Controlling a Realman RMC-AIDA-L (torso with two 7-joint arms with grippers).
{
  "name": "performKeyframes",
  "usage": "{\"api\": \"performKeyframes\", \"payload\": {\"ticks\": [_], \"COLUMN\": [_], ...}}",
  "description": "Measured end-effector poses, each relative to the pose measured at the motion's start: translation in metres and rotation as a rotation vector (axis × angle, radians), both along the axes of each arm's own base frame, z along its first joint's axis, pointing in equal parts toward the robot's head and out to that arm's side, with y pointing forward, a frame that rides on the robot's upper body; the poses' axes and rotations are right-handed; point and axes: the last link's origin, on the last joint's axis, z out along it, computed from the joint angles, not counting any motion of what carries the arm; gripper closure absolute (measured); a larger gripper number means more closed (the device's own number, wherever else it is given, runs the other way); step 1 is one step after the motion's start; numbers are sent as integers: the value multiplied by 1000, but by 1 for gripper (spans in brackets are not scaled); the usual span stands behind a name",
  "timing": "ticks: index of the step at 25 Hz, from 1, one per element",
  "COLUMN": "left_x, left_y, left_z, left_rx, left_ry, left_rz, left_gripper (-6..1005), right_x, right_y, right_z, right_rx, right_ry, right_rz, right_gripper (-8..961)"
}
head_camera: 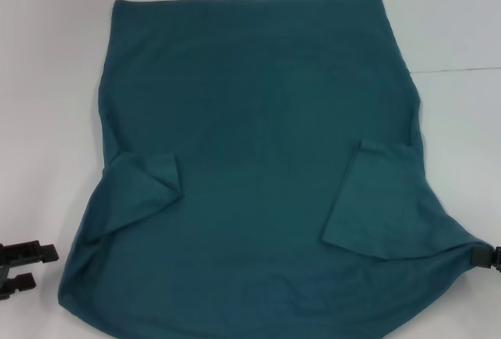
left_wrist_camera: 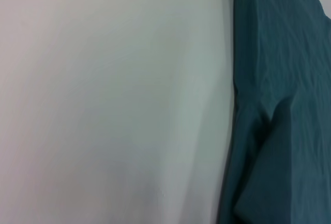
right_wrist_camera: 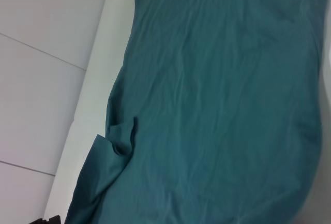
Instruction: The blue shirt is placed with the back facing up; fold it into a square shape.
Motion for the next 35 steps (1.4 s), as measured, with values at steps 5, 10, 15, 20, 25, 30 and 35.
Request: {"api": "performKeyframes", "payload": {"ticks": [5,10,15,20,25,30,35], "left_x": [0,2,5,8,8,9,11], "left_y": [-1,-2,-1,1,1,1,1], "left_z": [-5,-13,-18,-21,-21,-23,-26], "left_rx": [-15,-40,-64,-74,-74,-82,-103], "left_ry": [2,-9,-10,-14,-14,-18,-11], "left_rz": [0,-3,-17,-25,-25,-29,-49], "left_gripper": [266,266,267,268,269,270,374], "right_x": [0,0,0,-1,-1,0,-1], "right_y": [0,0,0,0,0,0,0], "right_z": [0,0,0,0,0,0,0], "right_rx": [0,-1,-1,-1,-1,-1,-1], "right_ry": [0,0,0,1,1,1,1], "right_rz": [0,0,1,2,2,2,2], "right_gripper": [923,924,924,924,924,924,924]}}
